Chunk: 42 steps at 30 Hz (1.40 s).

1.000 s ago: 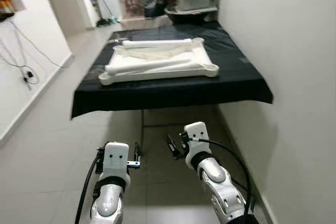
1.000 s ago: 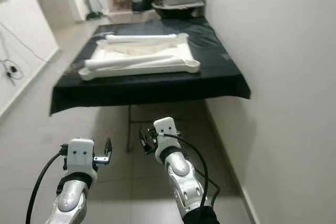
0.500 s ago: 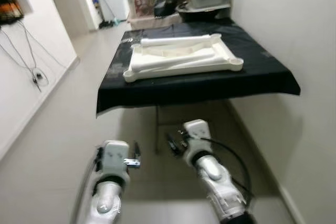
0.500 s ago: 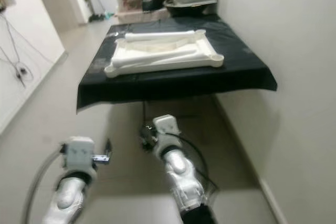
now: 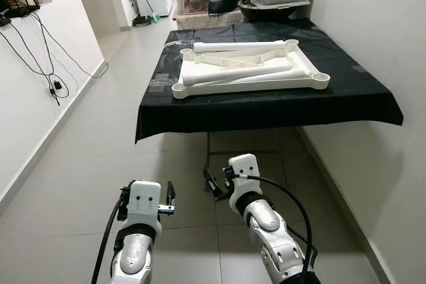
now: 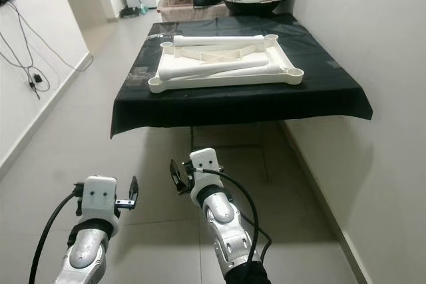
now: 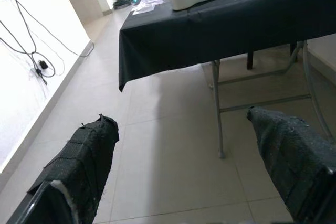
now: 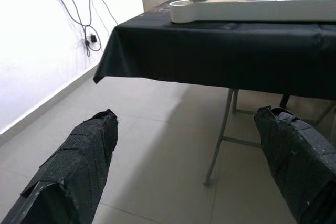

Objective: Building children table

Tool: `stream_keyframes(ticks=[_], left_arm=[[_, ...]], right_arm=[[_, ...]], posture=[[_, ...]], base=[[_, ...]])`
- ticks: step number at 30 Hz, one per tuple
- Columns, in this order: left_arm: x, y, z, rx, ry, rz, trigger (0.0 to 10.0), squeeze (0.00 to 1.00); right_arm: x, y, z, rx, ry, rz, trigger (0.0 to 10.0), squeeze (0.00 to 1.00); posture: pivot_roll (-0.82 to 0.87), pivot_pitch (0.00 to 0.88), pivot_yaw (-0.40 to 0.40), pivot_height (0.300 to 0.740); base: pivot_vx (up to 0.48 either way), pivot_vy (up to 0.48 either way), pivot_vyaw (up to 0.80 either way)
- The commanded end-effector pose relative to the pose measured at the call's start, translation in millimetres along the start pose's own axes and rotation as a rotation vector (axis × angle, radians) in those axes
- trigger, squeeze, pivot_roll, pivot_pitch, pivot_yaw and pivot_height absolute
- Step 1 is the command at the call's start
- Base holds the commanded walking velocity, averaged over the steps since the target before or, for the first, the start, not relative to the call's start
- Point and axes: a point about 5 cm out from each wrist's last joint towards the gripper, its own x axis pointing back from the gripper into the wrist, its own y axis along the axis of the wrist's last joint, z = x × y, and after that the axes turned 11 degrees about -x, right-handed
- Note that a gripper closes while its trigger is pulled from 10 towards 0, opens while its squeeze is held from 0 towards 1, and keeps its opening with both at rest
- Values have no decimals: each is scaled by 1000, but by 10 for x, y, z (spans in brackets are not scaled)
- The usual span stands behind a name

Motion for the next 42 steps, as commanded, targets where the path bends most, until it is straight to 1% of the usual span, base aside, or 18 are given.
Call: stream_keyframes(ticks=[1,3,10,12,16,22,42], left_arm=[[9,7,8,1,8,-3,10000,0],[9,14,17,3,11,-5,10000,0],[19,28,22,-11,7,-16,10000,0],[27,40,18,-13,11,-24,10000,0],[35,53,15,-15,13,-34,10000,0],[37,71,17,-19,11,-52,10000,0],[17,38,-6,-11,-7,-41,10000,0]], right_arm=[[-1,19,56,-4,18,-18,10000,0],[-1,23,68,-4,19,-21,10000,0],[1,5,88,-3,21,-17,10000,0],[3,0,80,-1,18,-15,10000,0],[7,0,56,-8,8,-17,10000,0],[19,13,41,-13,1,-32,10000,0],[0,-2,43,-20,2,-22,10000,0]], posture=[[-79,0,82,740],[-69,0,89,740],[-55,0,90,740],[-52,0,75,740],[-52,0,79,740],[-53,0,80,740],[-47,0,81,740]], base=[[0,0,0],[0,0,-244],[0,0,-800],[0,0,-800],[0,0,-800],[0,0,0],[0,0,0]])
